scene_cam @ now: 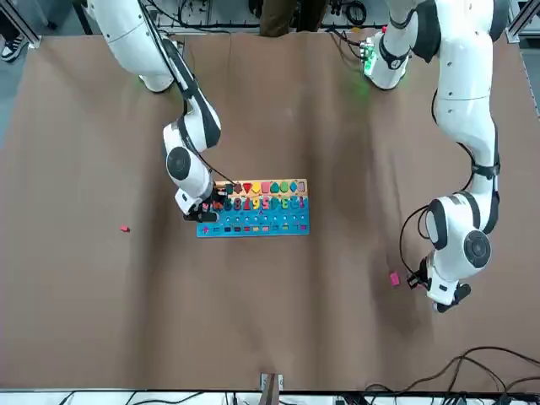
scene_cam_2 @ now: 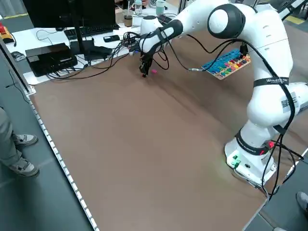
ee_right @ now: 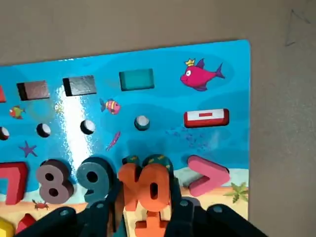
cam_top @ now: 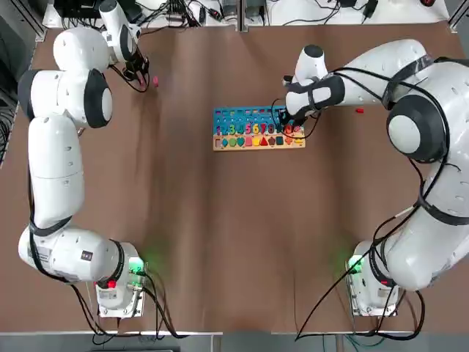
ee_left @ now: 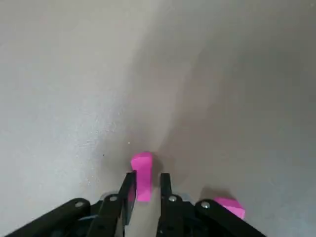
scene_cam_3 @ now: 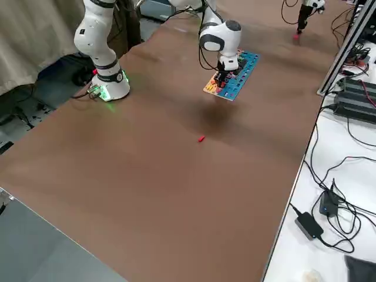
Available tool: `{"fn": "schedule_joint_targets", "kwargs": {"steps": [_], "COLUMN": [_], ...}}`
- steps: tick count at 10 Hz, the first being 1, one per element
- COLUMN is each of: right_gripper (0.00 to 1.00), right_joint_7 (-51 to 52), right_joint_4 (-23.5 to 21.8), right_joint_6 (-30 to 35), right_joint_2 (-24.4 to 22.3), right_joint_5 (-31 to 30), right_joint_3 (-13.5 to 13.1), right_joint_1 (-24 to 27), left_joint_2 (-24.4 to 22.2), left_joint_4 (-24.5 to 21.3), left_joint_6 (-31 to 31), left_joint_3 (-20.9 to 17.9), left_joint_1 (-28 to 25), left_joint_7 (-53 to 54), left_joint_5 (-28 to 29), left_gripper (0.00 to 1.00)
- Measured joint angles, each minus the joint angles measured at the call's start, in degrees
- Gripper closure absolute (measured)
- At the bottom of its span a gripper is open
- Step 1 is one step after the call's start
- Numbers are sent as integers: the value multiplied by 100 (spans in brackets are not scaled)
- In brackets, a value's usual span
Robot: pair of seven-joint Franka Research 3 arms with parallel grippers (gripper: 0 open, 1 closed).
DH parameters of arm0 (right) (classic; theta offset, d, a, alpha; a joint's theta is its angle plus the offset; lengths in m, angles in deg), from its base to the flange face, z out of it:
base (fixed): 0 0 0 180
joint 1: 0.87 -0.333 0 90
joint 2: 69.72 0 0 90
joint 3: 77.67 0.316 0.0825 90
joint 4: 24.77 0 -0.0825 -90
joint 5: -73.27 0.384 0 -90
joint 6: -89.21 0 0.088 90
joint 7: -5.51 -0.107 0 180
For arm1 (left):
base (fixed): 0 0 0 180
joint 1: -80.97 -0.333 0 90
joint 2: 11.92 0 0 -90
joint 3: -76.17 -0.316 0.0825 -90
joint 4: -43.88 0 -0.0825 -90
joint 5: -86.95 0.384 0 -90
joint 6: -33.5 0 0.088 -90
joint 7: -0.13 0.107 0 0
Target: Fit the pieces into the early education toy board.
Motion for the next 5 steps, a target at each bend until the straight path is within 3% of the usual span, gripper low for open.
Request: {"fn": "schedule_joint_targets", "kwargs": {"steps": [3,4,5], "right_gripper": [59,59,59], "right_joint_7": [46,52,56], "right_joint_4": [-6,-7,-7], "right_joint_6": [-86,-86,-86], "right_joint_2": [17,17,17], "right_joint_5": [5,6,6], "right_joint_3": [4,7,9], "right_joint_1": [47,51,53], "left_joint_2": [-6,-12,-34], "left_joint_4": [-36,-51,-56], "left_joint_6": [0,0,0], "left_joint_3": [0,0,0], "left_joint_1": [0,0,0], "left_joint_7": [-3,-4,-4], "left_joint_5": [0,0,0], "left_gripper": [80,87,86]}}
